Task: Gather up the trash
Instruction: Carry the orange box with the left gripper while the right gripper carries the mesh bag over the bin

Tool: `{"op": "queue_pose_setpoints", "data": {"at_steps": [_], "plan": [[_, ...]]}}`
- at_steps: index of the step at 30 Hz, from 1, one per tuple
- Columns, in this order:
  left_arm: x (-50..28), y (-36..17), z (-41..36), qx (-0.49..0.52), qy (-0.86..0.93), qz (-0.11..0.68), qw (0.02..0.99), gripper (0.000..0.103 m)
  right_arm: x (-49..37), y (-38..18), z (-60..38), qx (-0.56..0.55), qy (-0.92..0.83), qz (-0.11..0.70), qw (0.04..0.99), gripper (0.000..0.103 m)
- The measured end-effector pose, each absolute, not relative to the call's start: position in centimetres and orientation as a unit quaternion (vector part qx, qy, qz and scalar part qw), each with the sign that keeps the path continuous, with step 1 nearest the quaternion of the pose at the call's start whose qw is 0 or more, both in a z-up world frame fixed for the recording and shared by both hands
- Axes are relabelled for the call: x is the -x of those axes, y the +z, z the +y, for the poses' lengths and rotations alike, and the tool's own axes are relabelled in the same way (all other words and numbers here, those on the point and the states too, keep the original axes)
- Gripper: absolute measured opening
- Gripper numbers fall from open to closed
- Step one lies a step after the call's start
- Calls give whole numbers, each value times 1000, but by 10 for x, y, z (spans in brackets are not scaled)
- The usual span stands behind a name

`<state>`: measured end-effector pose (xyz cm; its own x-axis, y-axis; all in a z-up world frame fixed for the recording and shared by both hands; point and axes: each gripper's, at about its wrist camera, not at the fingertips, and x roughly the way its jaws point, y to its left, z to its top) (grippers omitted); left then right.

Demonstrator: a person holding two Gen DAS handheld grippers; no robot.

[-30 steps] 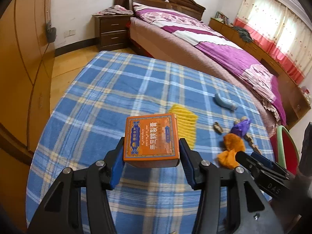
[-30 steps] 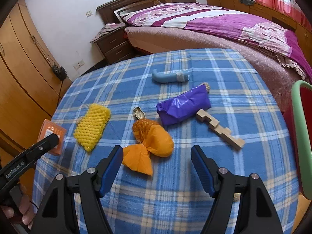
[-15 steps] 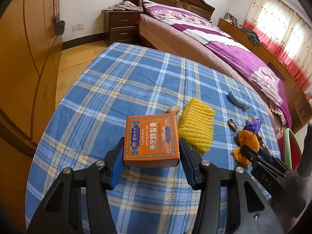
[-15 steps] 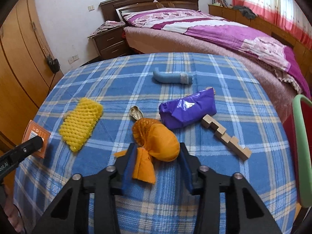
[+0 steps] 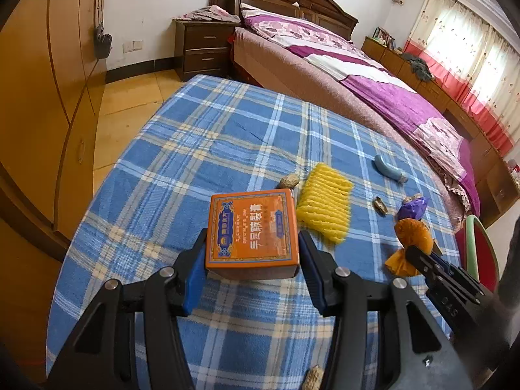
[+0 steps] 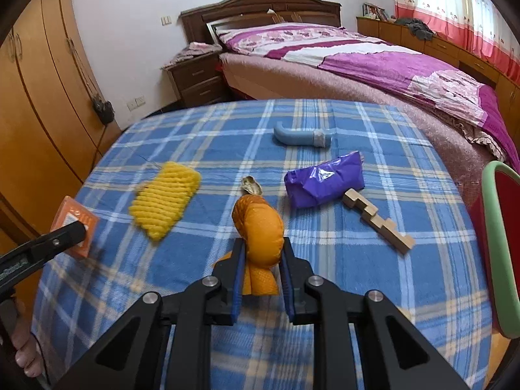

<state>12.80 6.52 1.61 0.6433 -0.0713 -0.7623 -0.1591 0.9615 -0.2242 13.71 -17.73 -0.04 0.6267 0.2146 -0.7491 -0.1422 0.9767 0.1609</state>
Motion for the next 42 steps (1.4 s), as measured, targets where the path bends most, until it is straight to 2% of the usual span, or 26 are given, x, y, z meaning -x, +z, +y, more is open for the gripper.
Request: {"op": "queue_pose_setpoints", "data": {"at_steps": [19,42], "plan": [[-100,49,15,117,-48,403,907,53,-54,62,-242,-119,84,341,929,22],[-86,84,-79,70,-151,400,902,53,1,84,-333,-183,18,281,942,22]]}}
